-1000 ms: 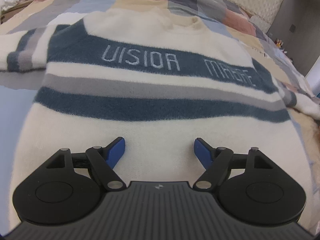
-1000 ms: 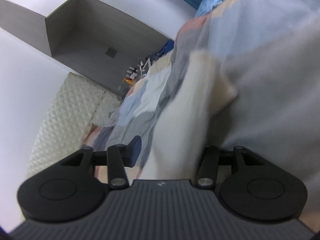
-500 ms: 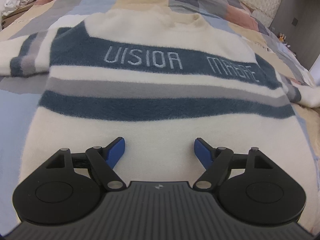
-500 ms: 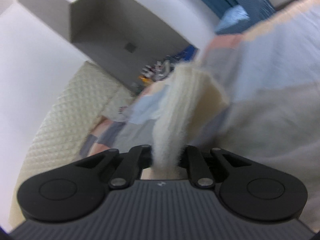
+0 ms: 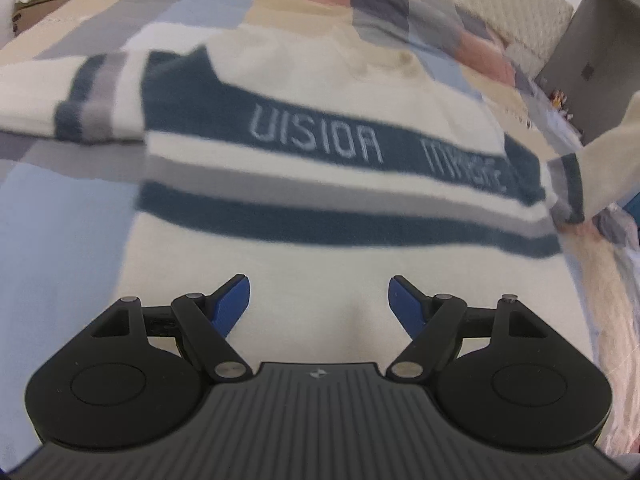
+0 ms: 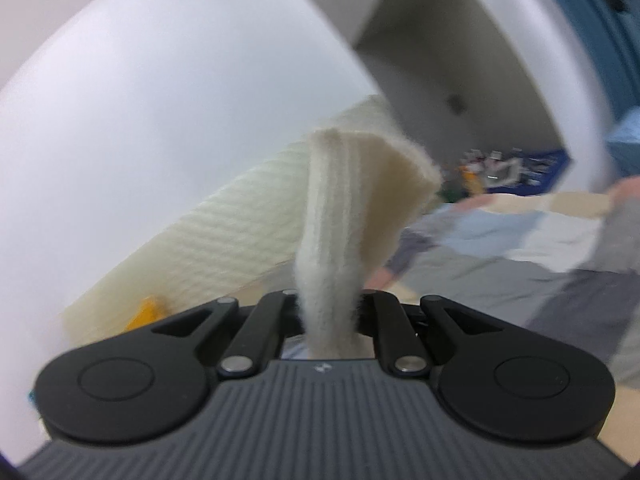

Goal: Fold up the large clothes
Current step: 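Lift the sleeve cuff with the right gripper and carry it across the body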

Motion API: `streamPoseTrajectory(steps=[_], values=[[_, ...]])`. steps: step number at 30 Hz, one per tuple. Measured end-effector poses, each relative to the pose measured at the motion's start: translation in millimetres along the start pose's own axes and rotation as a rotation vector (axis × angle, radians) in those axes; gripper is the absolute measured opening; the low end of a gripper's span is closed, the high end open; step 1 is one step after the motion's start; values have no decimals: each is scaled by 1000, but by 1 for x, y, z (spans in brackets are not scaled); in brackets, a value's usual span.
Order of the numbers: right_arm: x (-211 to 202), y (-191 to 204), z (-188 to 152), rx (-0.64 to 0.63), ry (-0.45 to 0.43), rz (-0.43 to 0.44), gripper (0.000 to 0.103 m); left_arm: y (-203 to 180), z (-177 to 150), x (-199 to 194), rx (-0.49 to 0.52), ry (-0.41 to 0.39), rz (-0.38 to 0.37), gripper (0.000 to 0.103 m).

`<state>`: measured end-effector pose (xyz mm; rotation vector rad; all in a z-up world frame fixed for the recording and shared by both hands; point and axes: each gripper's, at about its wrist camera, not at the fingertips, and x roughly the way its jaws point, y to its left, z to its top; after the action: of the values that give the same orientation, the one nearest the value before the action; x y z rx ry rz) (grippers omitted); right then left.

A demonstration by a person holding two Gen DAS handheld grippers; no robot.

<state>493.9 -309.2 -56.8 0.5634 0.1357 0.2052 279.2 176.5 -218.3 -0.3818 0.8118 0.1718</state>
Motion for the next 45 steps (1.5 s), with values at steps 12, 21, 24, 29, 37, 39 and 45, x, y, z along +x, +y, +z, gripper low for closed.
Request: streamPoseTrajectory(steps=[12,21,24,29,37,39,45], values=[[-44,184,-82,-322,140,299,11,61,16,-50,-147,-128,-46,80],[-81,247,-185,-433,330,458,11,101,15,-72,-265,-190,-100,80],[-89,249,-214,-489,382,470,11,112,16,-78,-301,-221,-98,80],[-103,255,-266,-616,478,463,11,124,16,-78,-342,-229,-102,80],[-109,248,-323,-723,604,463,12,127,16,-71,-358,-215,-102,80],[-113,246,-333,-737,628,466,12,127,16,-67,-364,-207,-100,80],[-115,241,-346,-749,690,452,14,123,14,-57,-363,-190,-118,80]])
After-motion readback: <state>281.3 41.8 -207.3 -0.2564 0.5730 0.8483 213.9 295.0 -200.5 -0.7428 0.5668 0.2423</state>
